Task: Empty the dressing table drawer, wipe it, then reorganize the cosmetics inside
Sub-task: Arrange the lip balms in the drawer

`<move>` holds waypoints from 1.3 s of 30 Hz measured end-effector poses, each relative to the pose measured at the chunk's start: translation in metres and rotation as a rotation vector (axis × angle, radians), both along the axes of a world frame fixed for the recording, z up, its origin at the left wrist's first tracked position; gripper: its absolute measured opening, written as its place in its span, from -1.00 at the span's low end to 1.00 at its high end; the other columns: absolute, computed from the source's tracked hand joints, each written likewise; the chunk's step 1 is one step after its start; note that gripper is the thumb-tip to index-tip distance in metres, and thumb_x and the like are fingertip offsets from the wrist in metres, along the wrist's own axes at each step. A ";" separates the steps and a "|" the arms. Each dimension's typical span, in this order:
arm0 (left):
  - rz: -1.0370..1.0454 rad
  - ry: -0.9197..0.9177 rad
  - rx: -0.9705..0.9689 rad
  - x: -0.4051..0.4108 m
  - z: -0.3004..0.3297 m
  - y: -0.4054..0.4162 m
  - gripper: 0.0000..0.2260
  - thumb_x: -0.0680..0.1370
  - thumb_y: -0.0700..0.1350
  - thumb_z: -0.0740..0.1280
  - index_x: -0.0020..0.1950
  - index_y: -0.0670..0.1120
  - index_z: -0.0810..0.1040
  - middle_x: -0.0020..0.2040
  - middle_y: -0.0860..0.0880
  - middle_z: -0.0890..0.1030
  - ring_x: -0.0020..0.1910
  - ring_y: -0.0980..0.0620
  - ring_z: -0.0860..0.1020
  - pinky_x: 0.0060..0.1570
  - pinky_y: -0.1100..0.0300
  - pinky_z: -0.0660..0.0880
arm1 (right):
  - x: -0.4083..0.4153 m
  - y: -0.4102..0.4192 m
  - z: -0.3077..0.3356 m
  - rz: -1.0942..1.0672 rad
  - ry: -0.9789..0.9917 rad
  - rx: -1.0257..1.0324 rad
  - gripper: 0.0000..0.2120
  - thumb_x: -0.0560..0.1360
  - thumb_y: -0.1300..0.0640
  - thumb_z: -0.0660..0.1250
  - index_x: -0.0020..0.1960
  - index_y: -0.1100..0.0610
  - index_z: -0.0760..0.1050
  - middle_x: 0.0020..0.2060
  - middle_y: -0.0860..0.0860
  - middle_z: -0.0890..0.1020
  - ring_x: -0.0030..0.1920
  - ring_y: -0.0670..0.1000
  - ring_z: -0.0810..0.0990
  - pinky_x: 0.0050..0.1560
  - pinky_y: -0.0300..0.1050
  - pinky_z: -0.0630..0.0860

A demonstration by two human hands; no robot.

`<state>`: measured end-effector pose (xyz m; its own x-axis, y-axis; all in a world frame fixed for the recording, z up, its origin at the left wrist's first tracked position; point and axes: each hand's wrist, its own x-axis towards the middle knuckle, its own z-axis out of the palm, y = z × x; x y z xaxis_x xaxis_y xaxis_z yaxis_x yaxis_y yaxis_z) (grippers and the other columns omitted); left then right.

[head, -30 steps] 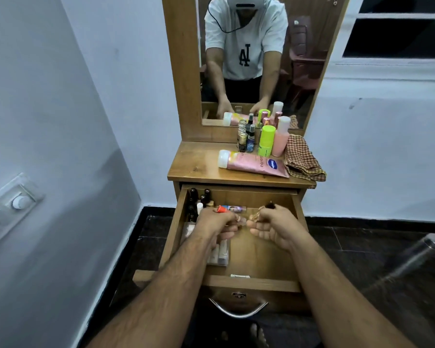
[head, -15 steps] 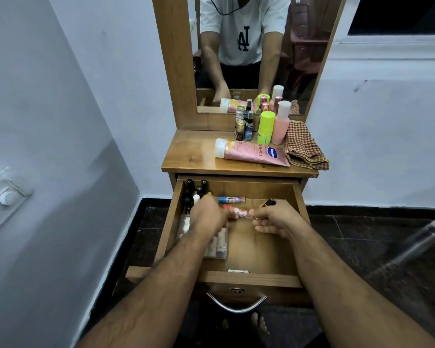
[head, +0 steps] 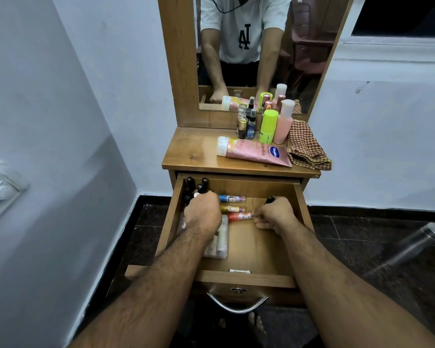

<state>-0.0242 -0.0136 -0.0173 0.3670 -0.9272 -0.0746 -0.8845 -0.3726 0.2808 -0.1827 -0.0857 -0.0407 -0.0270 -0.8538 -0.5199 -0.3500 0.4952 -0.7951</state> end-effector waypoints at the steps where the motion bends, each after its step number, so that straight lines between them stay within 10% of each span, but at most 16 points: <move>1: 0.002 0.009 0.004 0.000 -0.002 0.000 -0.79 0.59 -0.09 0.34 0.22 0.01 0.58 0.05 -0.04 0.62 0.01 -0.01 0.58 -0.13 0.11 0.51 | 0.002 -0.002 0.001 -0.016 -0.007 -0.001 -0.83 0.45 0.35 0.46 -0.02 0.23 0.52 -0.13 0.19 0.67 -0.23 0.08 0.72 -0.16 -0.01 0.69; 31: 0.033 0.036 -0.005 0.002 -0.014 -0.001 -0.80 0.59 -0.15 0.31 0.18 0.00 0.60 0.04 -0.06 0.64 0.01 -0.06 0.59 -0.04 0.03 0.58 | 0.035 0.013 0.007 -0.121 -0.196 0.114 -0.87 0.53 0.33 0.37 0.06 0.31 0.53 -0.17 0.19 0.67 -0.25 0.08 0.69 -0.43 -0.13 0.63; 39: 0.018 0.028 0.034 0.002 -0.012 0.002 -0.79 0.59 -0.14 0.30 0.19 0.02 0.61 0.06 -0.04 0.64 0.02 -0.03 0.59 -0.12 0.09 0.50 | 0.029 0.014 0.003 0.174 0.339 -0.307 -0.76 0.48 0.08 0.39 0.14 0.09 0.55 -0.11 0.02 0.65 -0.09 0.06 0.65 -0.06 0.07 0.66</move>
